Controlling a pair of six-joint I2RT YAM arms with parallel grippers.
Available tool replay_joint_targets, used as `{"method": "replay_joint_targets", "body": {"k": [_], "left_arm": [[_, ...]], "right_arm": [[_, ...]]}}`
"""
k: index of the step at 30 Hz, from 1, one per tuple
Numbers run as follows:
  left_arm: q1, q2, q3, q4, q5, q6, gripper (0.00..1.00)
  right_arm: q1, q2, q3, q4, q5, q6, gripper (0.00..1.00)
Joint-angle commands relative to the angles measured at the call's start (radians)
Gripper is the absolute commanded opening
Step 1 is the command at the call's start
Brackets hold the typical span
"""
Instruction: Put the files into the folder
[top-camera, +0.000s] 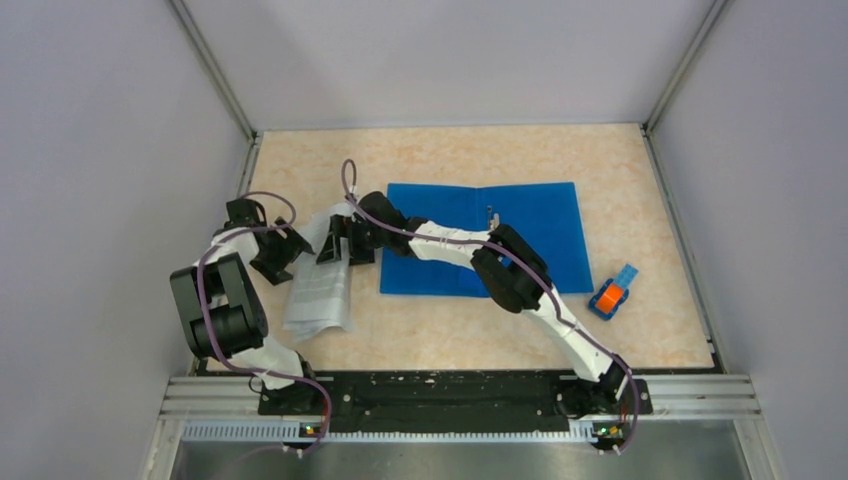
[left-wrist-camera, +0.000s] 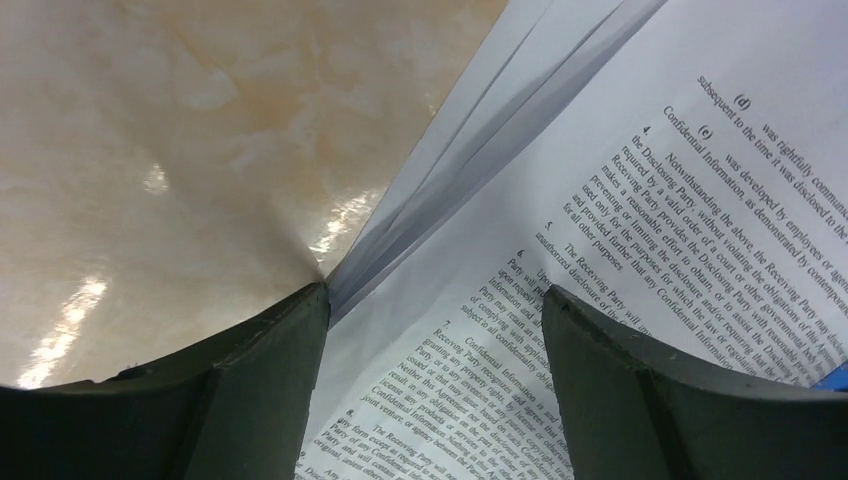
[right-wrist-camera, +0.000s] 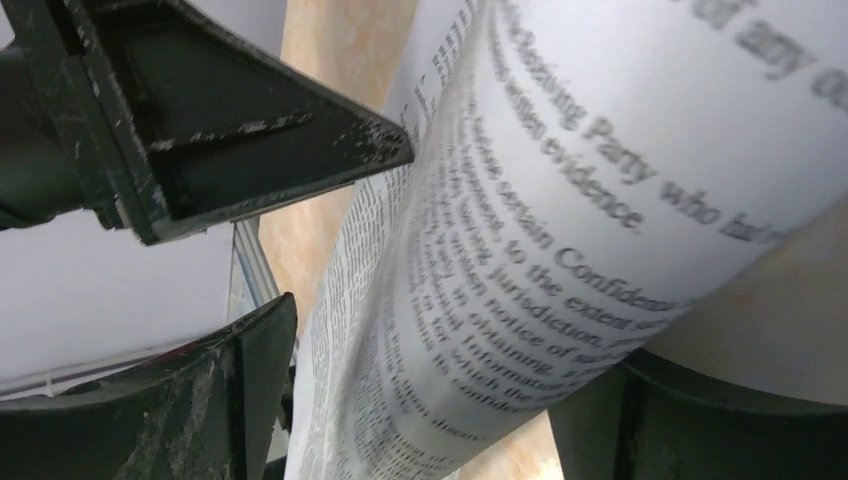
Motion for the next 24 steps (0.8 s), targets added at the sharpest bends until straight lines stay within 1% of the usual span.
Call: {"method": "replay_joint_targets", "body": {"k": [1, 3, 4, 8, 9, 10, 14, 16, 20, 24], "left_arm": [[-0.018, 0.044, -0.008, -0.05, 0.1, -0.001, 0.81], [-0.017, 0.039, 0.002, -0.059, 0.112, 0.0, 0.79], [-0.017, 0.037, 0.006, -0.062, 0.118, 0.002, 0.79], [-0.017, 0.007, 0.048, -0.105, 0.121, 0.02, 0.78], [-0.018, -0.007, 0.063, -0.12, 0.12, 0.026, 0.78], [-0.017, -0.021, 0.081, -0.138, 0.115, 0.032, 0.78], [-0.017, -0.094, 0.161, -0.194, 0.102, 0.047, 0.82], [-0.018, -0.137, 0.2, -0.21, 0.101, 0.047, 0.85], [-0.017, -0.227, 0.261, -0.188, 0.169, 0.058, 0.9], [-0.017, -0.292, 0.282, -0.105, 0.302, 0.058, 0.95]], "right_arm": [[-0.034, 0.052, 0.011, 0.041, -0.049, 0.043, 0.79], [-0.043, 0.054, 0.01, 0.072, -0.069, 0.06, 0.69], [-0.047, 0.054, 0.009, 0.083, -0.078, 0.065, 0.62], [-0.07, 0.04, 0.011, 0.122, -0.114, 0.08, 0.27], [-0.077, 0.032, 0.011, 0.134, -0.125, 0.082, 0.22], [-0.087, 0.022, 0.011, 0.146, -0.136, 0.084, 0.16], [-0.121, -0.035, 0.022, 0.199, -0.204, 0.088, 0.01], [-0.14, -0.075, 0.024, 0.22, -0.243, 0.09, 0.0], [-0.181, -0.179, 0.0, 0.239, -0.316, 0.09, 0.0], [-0.235, -0.312, -0.071, 0.254, -0.383, 0.092, 0.0]]}}
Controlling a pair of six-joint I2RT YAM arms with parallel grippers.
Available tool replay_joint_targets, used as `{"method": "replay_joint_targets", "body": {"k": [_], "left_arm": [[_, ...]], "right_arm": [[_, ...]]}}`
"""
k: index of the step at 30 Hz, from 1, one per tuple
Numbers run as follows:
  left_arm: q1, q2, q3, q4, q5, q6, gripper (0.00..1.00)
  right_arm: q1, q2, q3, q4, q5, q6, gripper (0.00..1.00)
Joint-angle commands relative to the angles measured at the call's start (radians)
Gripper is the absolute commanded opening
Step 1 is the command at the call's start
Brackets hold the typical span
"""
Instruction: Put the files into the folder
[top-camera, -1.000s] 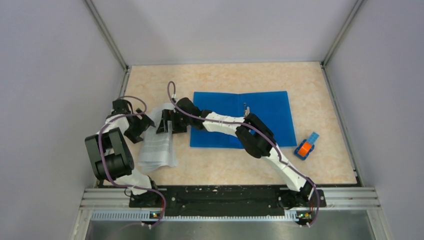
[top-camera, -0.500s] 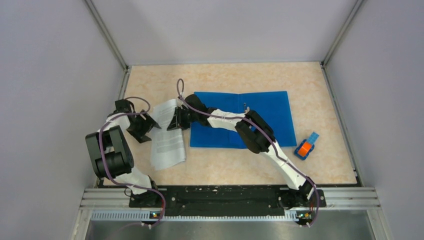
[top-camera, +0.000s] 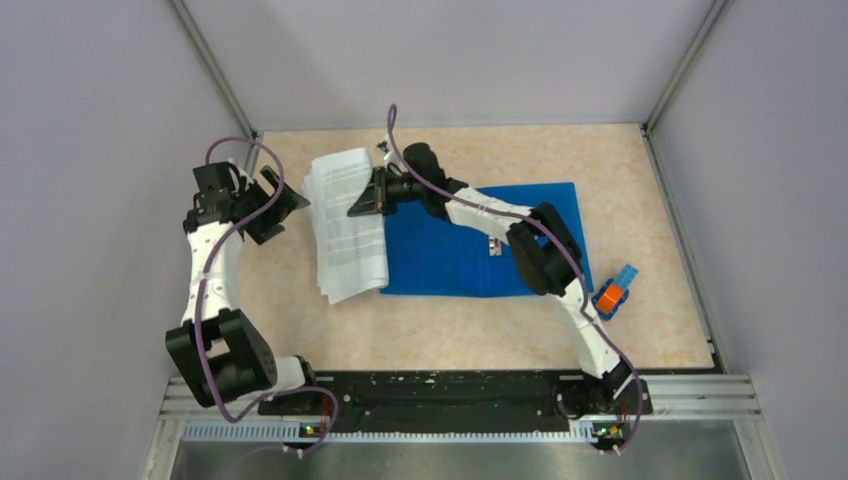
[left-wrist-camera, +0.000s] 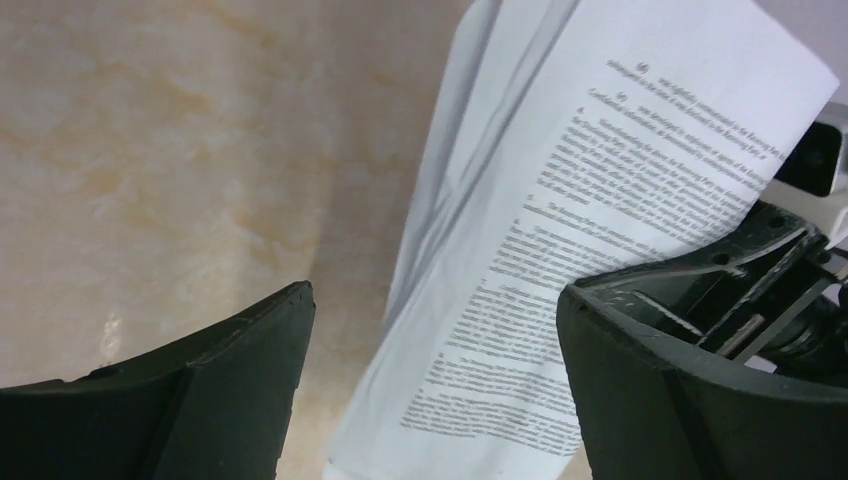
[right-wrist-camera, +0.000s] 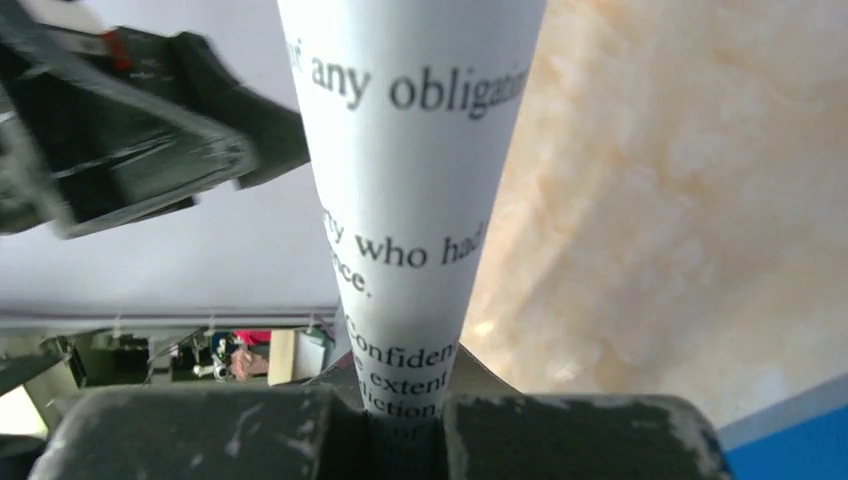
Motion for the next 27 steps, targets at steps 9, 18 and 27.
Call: {"method": "replay_joint_targets", "body": {"k": [9, 18, 27], "left_arm": [[-0.013, -0.196, -0.01, 0.497, 0.533, -0.195, 0.99], [-0.177, -0.227, -0.066, 0.82, 0.645, -0.324, 0.97], [-0.265, -0.174, -0.086, 0.968, 0.673, -0.403, 0.8]], "right_arm": [[-0.133, -0.477, -0.198, 0.14, -0.217, 0.026, 0.0], [-0.163, -0.627, -0.301, 0.13, -0.226, 0.019, 0.0], [-0.193, -0.723, -0.375, 0.156, -0.25, 0.028, 0.0]]}}
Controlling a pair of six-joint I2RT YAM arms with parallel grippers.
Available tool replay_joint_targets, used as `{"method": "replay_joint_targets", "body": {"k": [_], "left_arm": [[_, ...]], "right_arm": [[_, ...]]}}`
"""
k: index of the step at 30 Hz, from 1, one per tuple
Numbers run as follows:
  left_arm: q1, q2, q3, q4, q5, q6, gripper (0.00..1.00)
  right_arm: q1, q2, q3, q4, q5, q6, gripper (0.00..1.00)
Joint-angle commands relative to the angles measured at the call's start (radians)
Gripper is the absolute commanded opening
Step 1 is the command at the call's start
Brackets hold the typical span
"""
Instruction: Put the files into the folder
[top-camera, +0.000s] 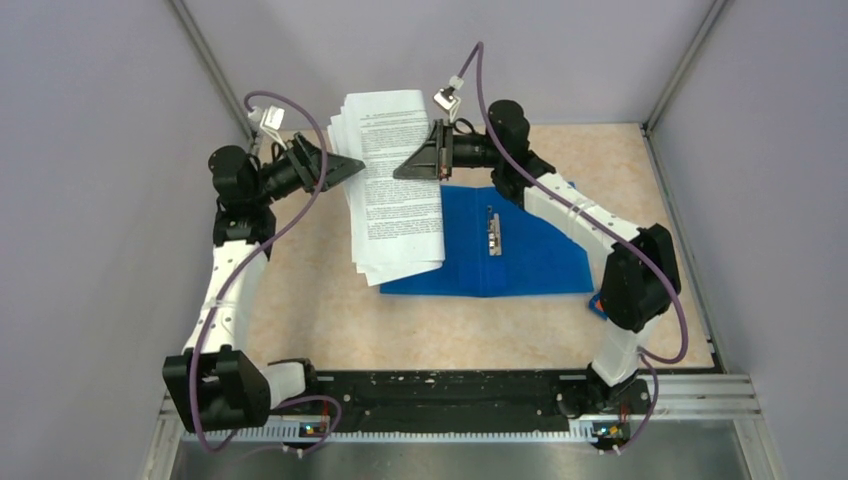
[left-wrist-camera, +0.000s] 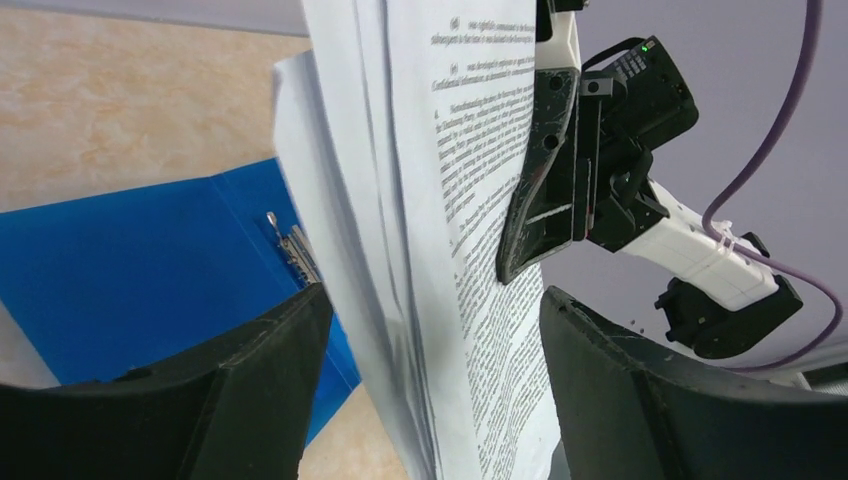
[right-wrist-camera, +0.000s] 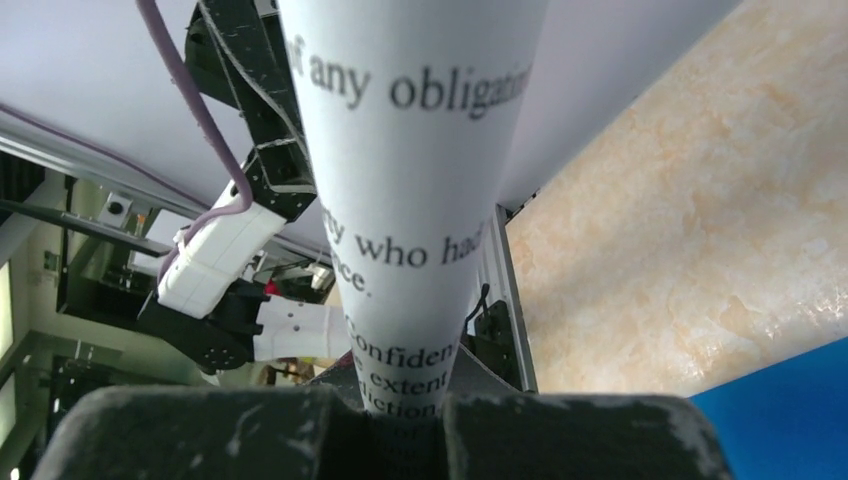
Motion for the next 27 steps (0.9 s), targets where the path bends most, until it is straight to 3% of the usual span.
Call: {"method": "replay_joint_targets", "body": {"k": [1, 8, 10, 18, 22, 27], "left_arm": [[-0.04, 0.015, 0.011, 0.114, 0.029, -0.029, 0.76], [-0.088, 0.034, 0.029, 0.135, 0.034, -0.063, 0.49], [-0.096, 0.035, 0.031, 0.14, 0.033, -0.071, 0.46], [-0.158, 0.039, 0.061, 0.036, 0.009, -0.012, 0.21], [-0.188, 0.054, 0.073, -0.014, -0.002, 0.031, 0.2], [-0.211, 0.065, 0.109, -0.119, -0.051, 0.104, 0.38]], "right_arm": [[-0.024, -0.11, -0.016, 0.053, -0.026, -0.005, 0.0], [-0.046, -0.147, -0.045, 0.02, -0.021, -0.043, 0.0], [-0.05, -0.154, -0.044, -0.02, -0.006, -0.08, 0.0], [-0.05, -0.171, -0.031, -0.207, 0.089, -0.228, 0.0], [-0.051, -0.178, -0.042, -0.21, 0.099, -0.236, 0.0], [-0.05, -0.191, -0.044, -0.236, 0.115, -0.264, 0.0]]}}
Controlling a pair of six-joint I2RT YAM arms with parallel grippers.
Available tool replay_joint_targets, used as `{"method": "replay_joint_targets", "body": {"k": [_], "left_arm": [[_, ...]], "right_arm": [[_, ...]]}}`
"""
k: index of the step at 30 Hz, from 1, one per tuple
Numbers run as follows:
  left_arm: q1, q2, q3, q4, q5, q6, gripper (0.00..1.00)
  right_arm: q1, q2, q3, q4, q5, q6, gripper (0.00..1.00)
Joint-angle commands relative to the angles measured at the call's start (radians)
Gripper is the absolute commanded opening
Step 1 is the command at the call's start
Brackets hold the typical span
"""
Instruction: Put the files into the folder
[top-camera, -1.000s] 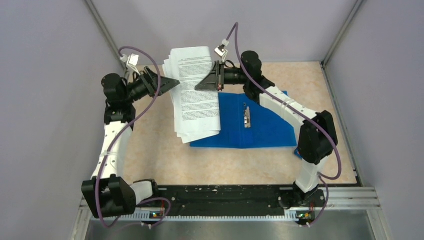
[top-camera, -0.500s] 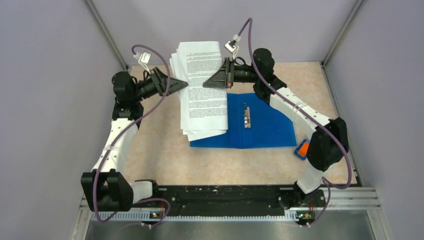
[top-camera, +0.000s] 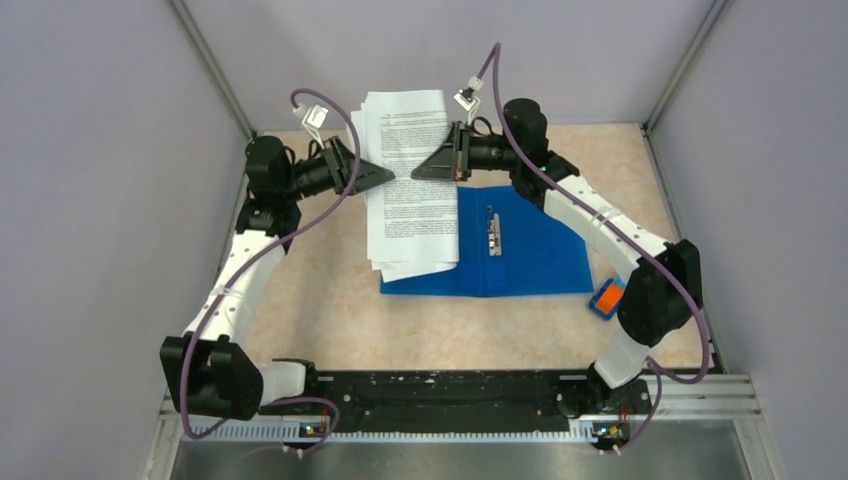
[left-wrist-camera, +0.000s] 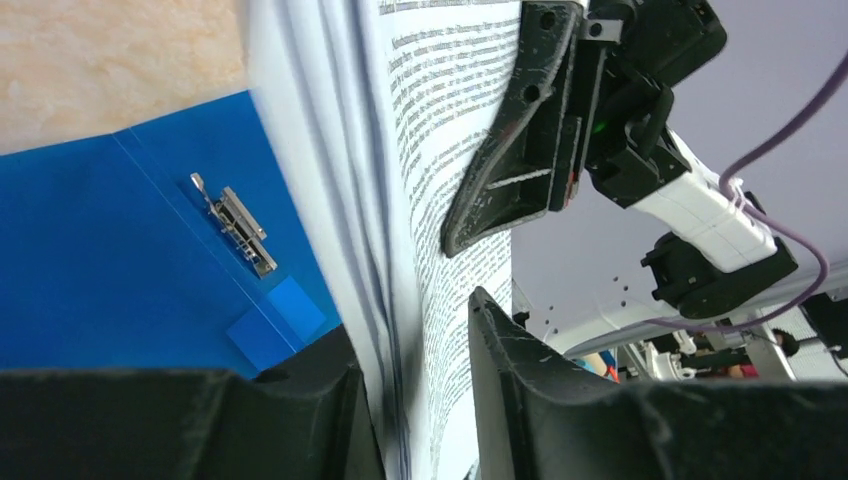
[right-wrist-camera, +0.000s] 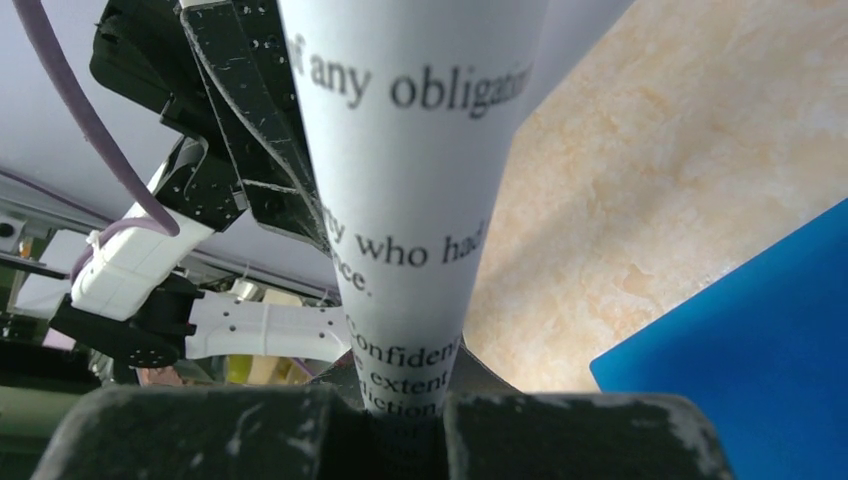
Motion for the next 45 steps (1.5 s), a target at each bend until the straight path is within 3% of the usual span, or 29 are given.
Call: {"method": "replay_joint_targets", "body": {"k": [1, 3, 6, 7, 9, 13, 18, 25, 34, 42, 45], "left_arm": [[-0.023, 0.008, 0.079, -0.117, -0.06, 0.11, 0.4], [-0.033, 0.018, 0.115, -0.21, -0.097, 0.165, 0.35], [-0.046, 0.031, 0.156, -0.281, -0.14, 0.217, 0.05], [-0.05, 0.033, 0.174, -0.311, -0.155, 0.236, 0.0], [-0.063, 0.029, 0.211, -0.38, -0.188, 0.295, 0.0], [-0.096, -0.034, 0.283, -0.491, -0.232, 0.436, 0.0], [-0.147, -0.121, 0.347, -0.533, -0.185, 0.55, 0.0], [-0.266, -0.138, 0.502, -0.68, -0.14, 0.735, 0.0], [-0.313, -0.114, 0.639, -0.768, -0.101, 0.798, 0.0], [-0.32, -0.118, 0.712, -0.78, -0.029, 0.805, 0.0], [-0.32, -0.105, 0.74, -0.794, -0.017, 0.807, 0.0]], "right_arm": [[-0.005, -0.072, 0.001, -0.013, 0.028, -0.056, 0.0], [-0.006, -0.078, 0.0, -0.023, 0.032, -0.068, 0.0], [-0.005, -0.088, -0.002, -0.048, 0.052, -0.098, 0.0], [-0.005, -0.094, -0.003, -0.049, 0.058, -0.111, 0.01], [-0.005, -0.105, -0.004, -0.1, 0.091, -0.153, 0.2], [-0.04, -0.158, -0.046, -0.108, 0.152, -0.211, 0.73], [-0.115, -0.266, -0.176, 0.107, 0.11, -0.189, 0.95], [-0.156, -0.397, -0.401, 0.547, 0.037, -0.149, 0.99], [-0.158, -0.391, -0.492, 0.951, -0.089, 0.034, 0.99], [-0.156, -0.278, -0.456, 1.511, -0.192, 0.418, 0.99], [-0.158, -0.228, -0.405, 1.629, -0.207, 0.536, 0.99]]}}
